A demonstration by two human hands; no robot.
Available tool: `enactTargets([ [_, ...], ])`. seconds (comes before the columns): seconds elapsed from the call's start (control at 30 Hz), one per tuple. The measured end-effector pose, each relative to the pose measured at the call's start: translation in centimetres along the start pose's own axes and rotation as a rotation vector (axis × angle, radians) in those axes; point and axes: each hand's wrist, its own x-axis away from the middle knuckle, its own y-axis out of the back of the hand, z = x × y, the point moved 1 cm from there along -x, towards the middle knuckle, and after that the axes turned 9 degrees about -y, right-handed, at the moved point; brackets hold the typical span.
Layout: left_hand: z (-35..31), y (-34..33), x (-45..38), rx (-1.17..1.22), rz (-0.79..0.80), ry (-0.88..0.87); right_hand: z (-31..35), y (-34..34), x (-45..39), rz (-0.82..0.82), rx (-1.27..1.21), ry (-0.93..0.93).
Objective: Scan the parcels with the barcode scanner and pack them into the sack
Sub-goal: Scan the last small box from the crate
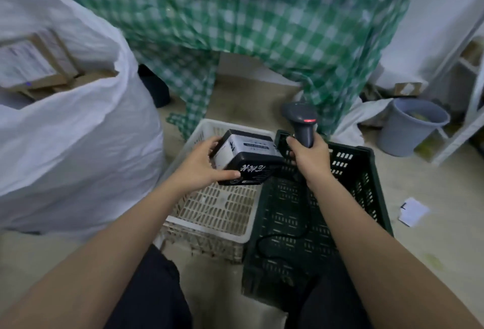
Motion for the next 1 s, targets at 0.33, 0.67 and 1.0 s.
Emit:
enactTargets([
  [0.33, 6.1, 0.2, 1.4, -0.394, 0.010, -0.348, -4.6, -6.5, -0.7, 0.115, -0.300, -0.274],
  [0.67, 7.1, -0.4, 0.4, 0.093, -0.121, -0.043, -4.0, -7.7, -2.7, 0.085, -0.427, -0.298],
  [1.0, 6.8, -0.1, 0.3, 0.388, -0.143, 0.186, -4.5, -8.6, -0.8, 0.141, -0.364, -0.217],
])
